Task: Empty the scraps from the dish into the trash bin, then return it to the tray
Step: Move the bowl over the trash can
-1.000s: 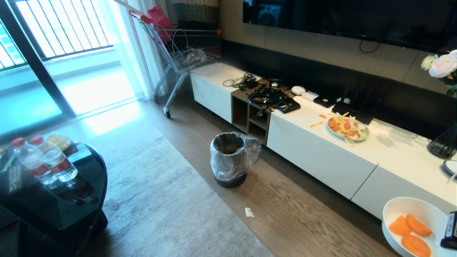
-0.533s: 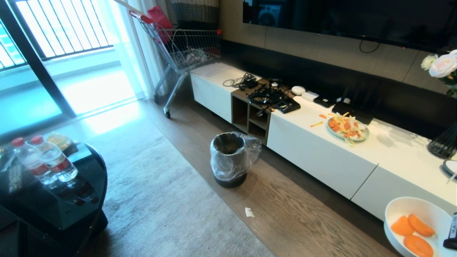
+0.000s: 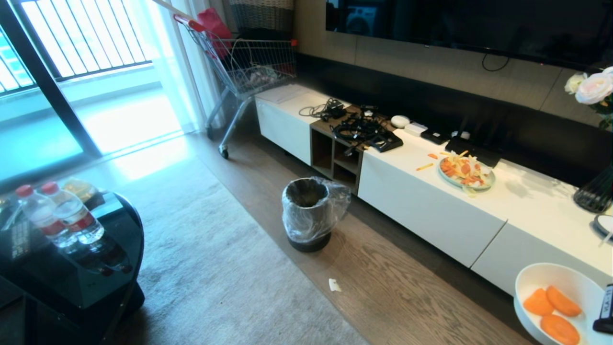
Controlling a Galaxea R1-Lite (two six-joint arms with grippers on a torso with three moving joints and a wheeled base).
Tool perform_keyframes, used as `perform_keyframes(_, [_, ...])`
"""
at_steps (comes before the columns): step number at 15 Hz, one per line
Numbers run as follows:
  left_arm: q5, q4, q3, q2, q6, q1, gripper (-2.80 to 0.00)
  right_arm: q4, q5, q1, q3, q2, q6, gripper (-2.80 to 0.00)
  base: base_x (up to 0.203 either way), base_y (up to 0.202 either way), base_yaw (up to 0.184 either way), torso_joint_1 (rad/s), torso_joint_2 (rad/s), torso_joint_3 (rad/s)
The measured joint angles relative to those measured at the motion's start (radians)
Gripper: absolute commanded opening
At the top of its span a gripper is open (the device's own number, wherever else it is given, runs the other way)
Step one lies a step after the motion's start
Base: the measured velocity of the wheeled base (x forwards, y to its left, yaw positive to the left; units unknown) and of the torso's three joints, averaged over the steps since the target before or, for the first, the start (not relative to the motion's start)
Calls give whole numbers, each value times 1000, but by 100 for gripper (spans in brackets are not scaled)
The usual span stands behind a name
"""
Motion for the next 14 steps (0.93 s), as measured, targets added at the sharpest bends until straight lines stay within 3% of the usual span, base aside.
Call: perform_keyframes(14, [0, 0, 0, 0, 0, 0, -280, -2, -2, -1, 3, 17, 0, -280, 177, 0, 1, 2, 2, 3])
